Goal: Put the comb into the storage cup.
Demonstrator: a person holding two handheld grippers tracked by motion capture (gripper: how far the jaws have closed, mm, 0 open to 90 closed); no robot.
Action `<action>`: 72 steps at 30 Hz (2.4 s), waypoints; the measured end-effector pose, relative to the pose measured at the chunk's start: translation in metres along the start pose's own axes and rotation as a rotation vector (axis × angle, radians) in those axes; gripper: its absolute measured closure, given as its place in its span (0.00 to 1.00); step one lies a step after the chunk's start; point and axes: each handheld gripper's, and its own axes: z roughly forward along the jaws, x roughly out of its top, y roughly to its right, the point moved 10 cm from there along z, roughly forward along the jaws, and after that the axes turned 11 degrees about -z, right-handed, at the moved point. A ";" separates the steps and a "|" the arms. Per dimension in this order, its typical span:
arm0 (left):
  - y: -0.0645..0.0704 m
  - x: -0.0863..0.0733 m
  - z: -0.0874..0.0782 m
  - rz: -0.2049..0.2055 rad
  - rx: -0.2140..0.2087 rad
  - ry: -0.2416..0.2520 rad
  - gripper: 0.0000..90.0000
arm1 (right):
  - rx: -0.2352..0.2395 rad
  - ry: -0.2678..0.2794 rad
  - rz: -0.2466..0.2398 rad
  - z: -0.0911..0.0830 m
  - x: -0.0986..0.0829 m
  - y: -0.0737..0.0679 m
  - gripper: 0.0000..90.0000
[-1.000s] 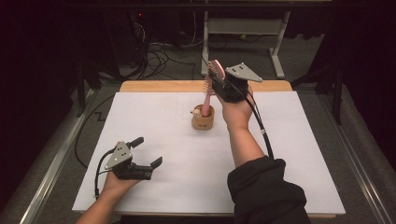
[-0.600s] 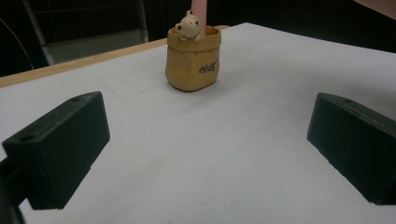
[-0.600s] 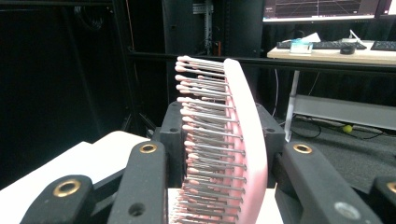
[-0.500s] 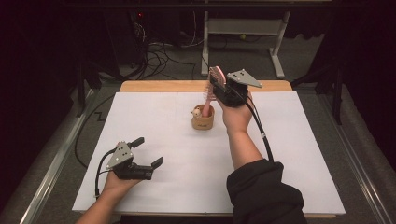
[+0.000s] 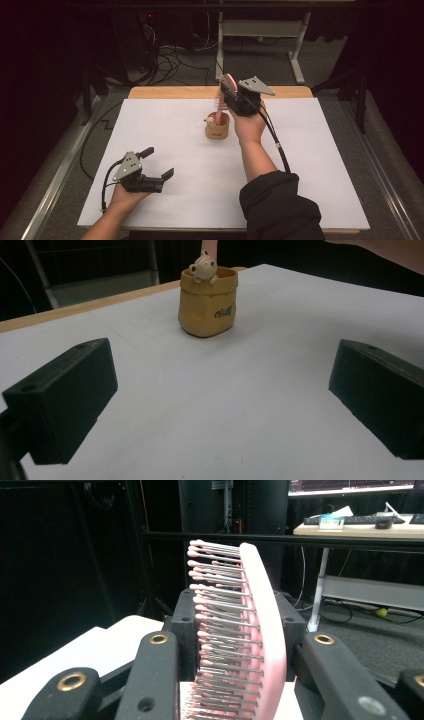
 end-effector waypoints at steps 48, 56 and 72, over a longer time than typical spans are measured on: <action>-0.001 0.000 0.000 0.002 -0.003 -0.003 0.00 | 0.021 -0.038 0.014 -0.003 -0.014 -0.001 0.71; -0.001 0.001 0.000 0.000 -0.001 0.000 0.00 | 0.026 -0.042 0.014 -0.003 -0.014 0.000 0.70; -0.001 -0.001 -0.001 0.001 0.001 -0.006 0.00 | 0.024 -0.048 0.023 -0.003 -0.016 0.003 0.64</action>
